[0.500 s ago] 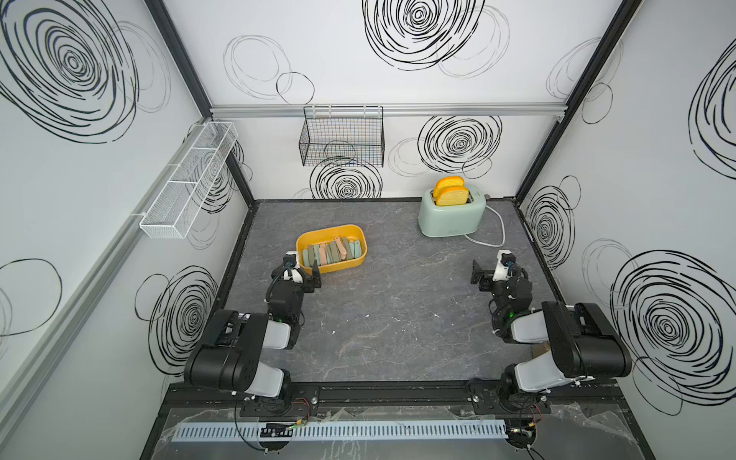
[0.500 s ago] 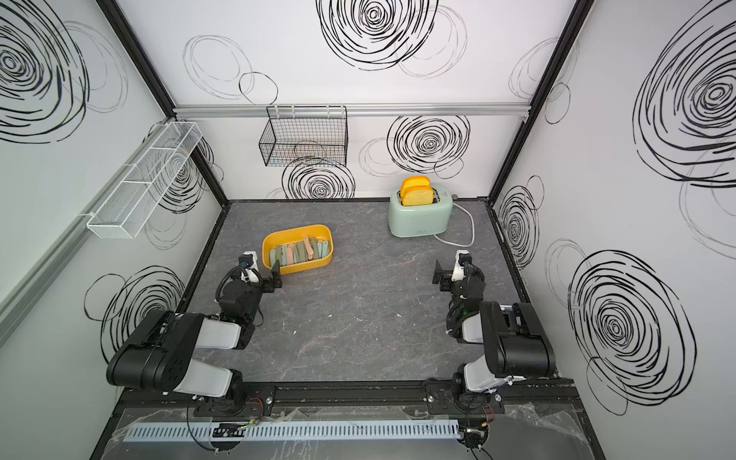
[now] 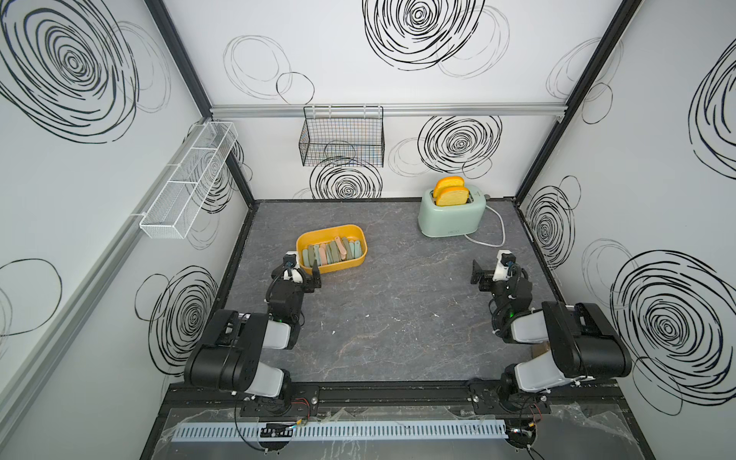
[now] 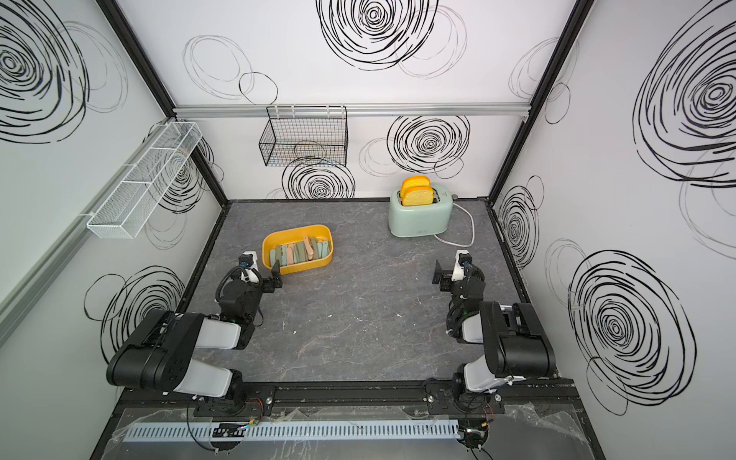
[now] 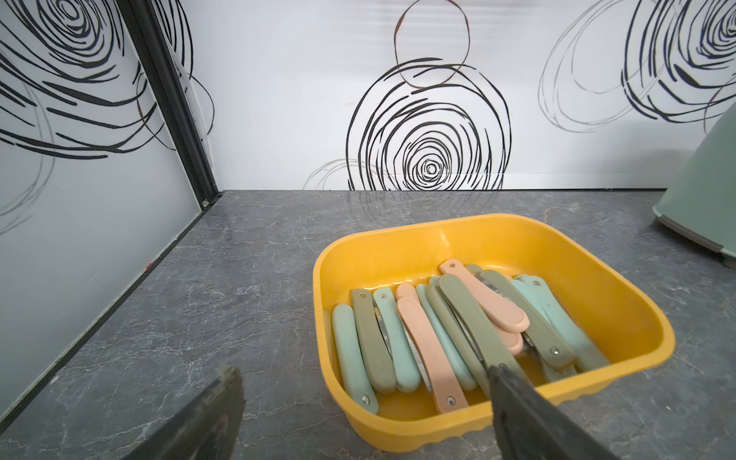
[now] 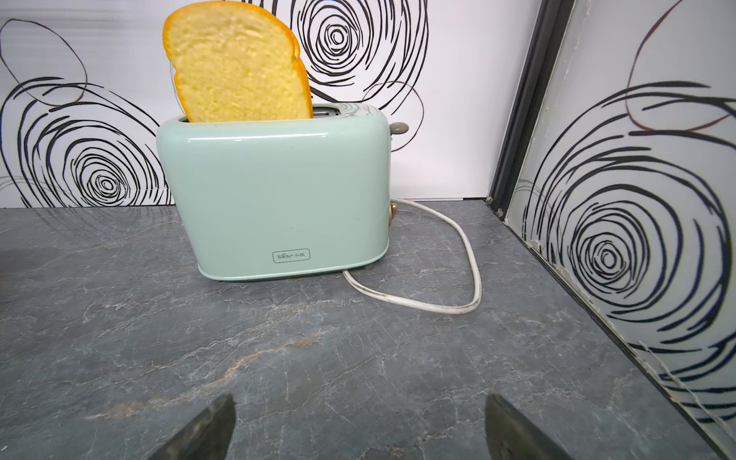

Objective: Take the fruit knife out of the storage box
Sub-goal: Move the storage box to the center of the board.

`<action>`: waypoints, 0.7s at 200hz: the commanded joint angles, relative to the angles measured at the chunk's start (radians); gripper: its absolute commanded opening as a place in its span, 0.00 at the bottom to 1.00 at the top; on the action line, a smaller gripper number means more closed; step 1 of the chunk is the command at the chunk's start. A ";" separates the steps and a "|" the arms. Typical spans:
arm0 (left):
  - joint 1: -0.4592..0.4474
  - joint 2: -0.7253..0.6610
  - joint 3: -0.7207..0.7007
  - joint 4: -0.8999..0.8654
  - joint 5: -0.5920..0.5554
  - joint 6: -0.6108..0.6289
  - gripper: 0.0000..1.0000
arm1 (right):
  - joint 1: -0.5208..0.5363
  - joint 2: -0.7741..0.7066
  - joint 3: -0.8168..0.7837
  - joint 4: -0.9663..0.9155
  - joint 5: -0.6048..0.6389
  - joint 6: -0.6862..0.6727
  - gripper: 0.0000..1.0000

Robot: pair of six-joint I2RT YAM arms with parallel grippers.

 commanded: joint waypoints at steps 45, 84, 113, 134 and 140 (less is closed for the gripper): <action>0.003 -0.014 0.019 0.051 0.002 0.011 0.98 | 0.003 0.001 0.013 0.020 0.003 -0.018 0.99; 0.006 -0.014 0.018 0.050 0.007 0.009 0.98 | 0.005 0.001 0.014 0.020 0.005 -0.017 0.99; 0.006 -0.014 0.018 0.050 0.009 0.010 0.98 | 0.004 0.001 0.013 0.020 0.003 -0.018 0.99; 0.010 -0.014 0.018 0.050 0.013 0.008 0.98 | 0.004 0.002 0.014 0.020 0.004 -0.017 0.99; 0.009 -0.014 0.018 0.051 0.013 0.008 0.98 | 0.004 0.001 0.013 0.019 0.004 -0.017 0.99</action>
